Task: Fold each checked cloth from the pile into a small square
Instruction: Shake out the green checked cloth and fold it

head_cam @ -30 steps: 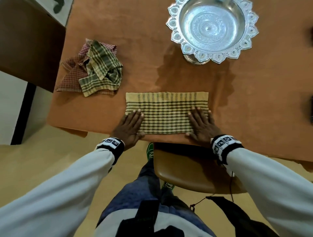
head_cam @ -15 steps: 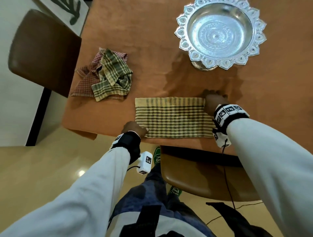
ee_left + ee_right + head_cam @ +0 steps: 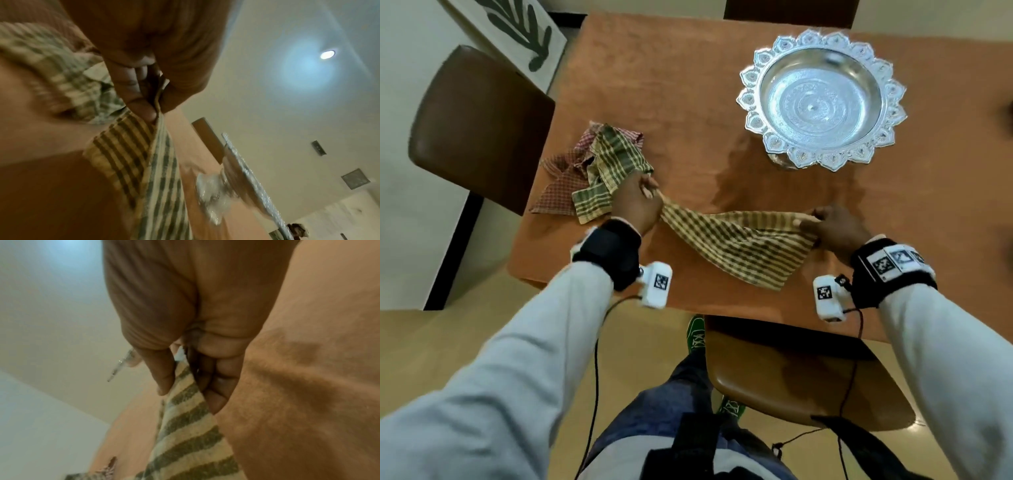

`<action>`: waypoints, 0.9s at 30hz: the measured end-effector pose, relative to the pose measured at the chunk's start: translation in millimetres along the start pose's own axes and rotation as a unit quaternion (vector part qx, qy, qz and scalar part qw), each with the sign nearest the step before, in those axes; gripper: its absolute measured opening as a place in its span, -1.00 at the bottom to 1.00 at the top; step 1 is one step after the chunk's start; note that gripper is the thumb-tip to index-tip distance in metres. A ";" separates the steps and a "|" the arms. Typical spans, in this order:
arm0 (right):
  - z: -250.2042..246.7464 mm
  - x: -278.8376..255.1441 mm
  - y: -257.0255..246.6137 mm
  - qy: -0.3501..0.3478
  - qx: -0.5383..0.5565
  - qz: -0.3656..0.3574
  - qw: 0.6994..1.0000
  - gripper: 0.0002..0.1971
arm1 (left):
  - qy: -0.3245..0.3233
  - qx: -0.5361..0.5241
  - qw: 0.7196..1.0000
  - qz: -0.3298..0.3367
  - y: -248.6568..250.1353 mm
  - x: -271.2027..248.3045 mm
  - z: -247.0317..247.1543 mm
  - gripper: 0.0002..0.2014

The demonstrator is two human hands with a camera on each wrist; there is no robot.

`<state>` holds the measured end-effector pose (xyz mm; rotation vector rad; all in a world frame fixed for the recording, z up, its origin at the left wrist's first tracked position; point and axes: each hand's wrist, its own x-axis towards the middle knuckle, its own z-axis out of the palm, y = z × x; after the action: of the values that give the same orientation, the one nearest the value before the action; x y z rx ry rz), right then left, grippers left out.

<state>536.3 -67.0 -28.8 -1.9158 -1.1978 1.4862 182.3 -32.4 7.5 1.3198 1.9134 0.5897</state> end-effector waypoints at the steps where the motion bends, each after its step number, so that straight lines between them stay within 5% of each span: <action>1: 3.9 -10.1 -3.1 -0.009 0.057 0.014 0.998 -0.93 | 0.008 0.015 0.999 0.037 17.6 16.3 -9.7 -0.85; 6: 41.1 -50.1 -18.1 -0.053 0.230 0.058 0.970 -0.92 | 0.049 0.089 0.990 0.099 77.5 76.5 -39.1 -0.77; 10: 91.0 -60.0 -4.5 -0.066 0.247 0.118 0.959 -0.87 | 0.008 0.145 0.988 -0.052 36.4 74.2 -9.8 -0.51; 15: 120.7 -66.3 21.5 -0.062 0.186 0.181 0.964 -0.94 | -0.206 0.079 0.948 -0.231 -56.7 -16.7 67.0 -0.66; 18: 114.9 -54.8 39.7 -0.038 0.164 0.182 0.969 -0.83 | -0.165 0.092 0.961 -0.202 -70.4 -50.3 100.9 -0.47; 21: 110.2 -60.4 31.5 -0.017 0.203 0.180 0.962 -0.97 | -0.143 0.114 0.971 -0.152 -52.9 -63.7 109.5 -0.55; 24: 107.9 -62.8 24.9 -0.012 0.223 0.178 0.958 -0.93 | -0.131 0.100 0.973 -0.159 -41.5 -68.2 110.4 -0.72; 27: 103.8 -61.9 26.4 0.000 0.239 0.181 0.954 -0.94 | -0.125 0.049 0.972 -0.192 -41.6 -64.1 103.4 -0.68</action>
<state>446.4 -149.5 -49.0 -1.8442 -0.4276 1.7597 251.1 -110.6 -67.9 0.9881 1.9324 0.1296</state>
